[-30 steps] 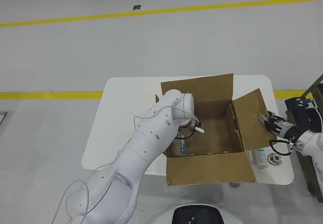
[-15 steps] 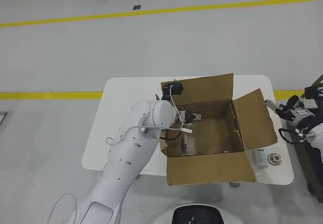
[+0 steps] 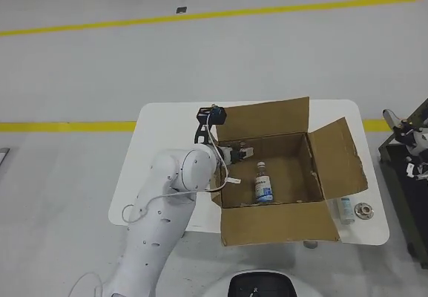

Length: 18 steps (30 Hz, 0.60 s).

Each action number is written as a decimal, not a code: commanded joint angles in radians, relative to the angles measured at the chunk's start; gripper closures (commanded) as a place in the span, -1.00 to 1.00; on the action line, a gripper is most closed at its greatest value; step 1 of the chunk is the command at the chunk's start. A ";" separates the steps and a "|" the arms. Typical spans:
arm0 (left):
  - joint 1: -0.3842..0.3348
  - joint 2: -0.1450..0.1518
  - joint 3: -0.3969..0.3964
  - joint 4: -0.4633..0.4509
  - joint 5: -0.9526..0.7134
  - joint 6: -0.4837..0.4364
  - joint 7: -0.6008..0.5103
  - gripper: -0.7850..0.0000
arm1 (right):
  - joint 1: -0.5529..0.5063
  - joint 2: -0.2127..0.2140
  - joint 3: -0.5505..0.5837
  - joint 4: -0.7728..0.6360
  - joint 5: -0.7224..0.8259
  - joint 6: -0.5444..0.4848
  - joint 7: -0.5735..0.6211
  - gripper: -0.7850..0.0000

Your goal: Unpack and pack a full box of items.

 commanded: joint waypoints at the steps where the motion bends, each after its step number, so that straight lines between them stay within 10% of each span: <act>1: 0.000 0.000 0.000 0.000 0.000 0.000 0.000 -1.00 | -0.005 0.000 -0.004 0.004 0.005 0.002 0.005 1.00; 18: 0.040 0.027 -0.047 -0.139 0.170 -0.126 -0.072 -1.00 | -0.017 -0.002 -0.045 0.017 0.011 0.009 0.010 1.00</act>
